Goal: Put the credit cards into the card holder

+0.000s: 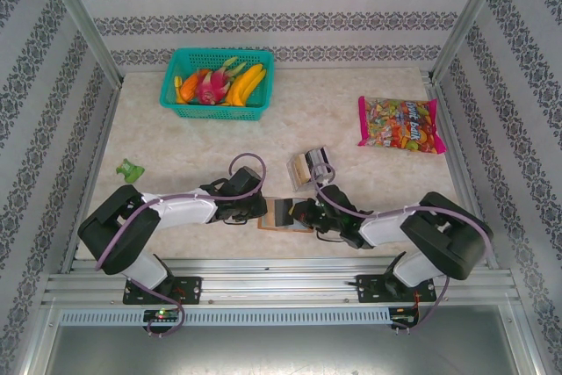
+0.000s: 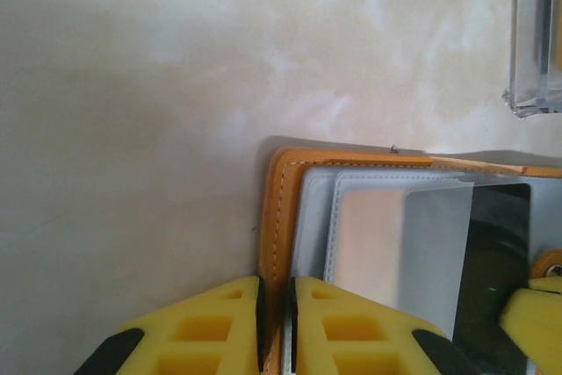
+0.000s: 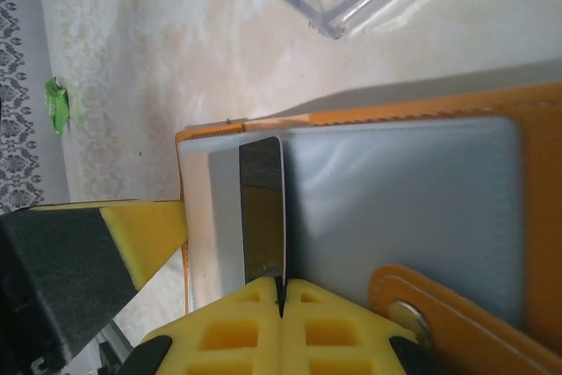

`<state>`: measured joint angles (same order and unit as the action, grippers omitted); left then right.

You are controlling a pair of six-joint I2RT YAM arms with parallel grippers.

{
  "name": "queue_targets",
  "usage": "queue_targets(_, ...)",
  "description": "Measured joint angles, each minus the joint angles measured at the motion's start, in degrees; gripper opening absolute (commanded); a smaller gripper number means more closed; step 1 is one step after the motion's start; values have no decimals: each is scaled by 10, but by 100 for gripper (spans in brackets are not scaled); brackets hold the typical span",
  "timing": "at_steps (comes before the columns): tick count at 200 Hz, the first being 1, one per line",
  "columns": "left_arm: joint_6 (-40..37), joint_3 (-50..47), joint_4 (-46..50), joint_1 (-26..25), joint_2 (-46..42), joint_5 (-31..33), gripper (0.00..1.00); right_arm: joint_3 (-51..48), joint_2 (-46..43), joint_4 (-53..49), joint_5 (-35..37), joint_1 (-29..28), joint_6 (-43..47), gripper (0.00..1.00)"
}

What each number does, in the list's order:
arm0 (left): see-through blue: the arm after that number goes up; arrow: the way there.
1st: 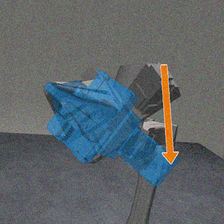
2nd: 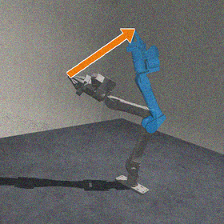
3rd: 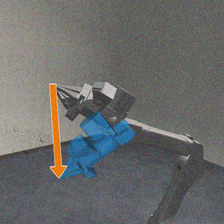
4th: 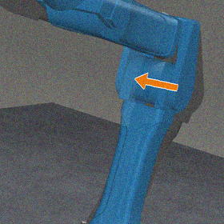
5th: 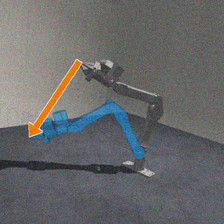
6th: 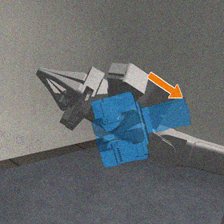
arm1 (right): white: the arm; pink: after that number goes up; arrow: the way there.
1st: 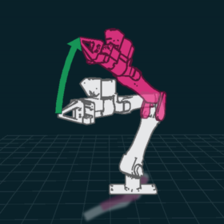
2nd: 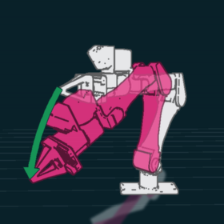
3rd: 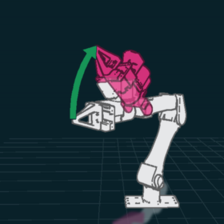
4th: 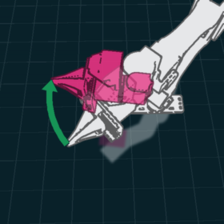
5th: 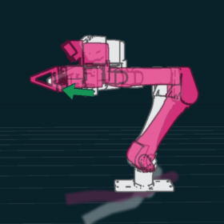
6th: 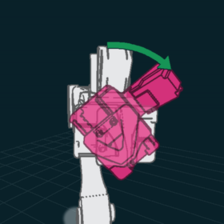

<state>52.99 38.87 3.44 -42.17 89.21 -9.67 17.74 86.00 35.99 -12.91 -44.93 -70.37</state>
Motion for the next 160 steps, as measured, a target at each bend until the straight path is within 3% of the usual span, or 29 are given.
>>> queue_targets(38, 4, 0, 0, 0, 0, 1, 19, 46, 35, -13, 0, -19, 0, 5)
queue_targets(86, 7, 0, 0, -1, -1, 1, 19, 58, -4, -94, 13, -18, 15, 25)
queue_targets(117, 7, 0, 0, -1, -1, 1, 19, 60, -50, -164, 26, -18, 37, 19)
queue_targets(160, 8, 0, 0, -1, -1, 1, 18, 77, -26, -188, 19, -17, 52, 8)
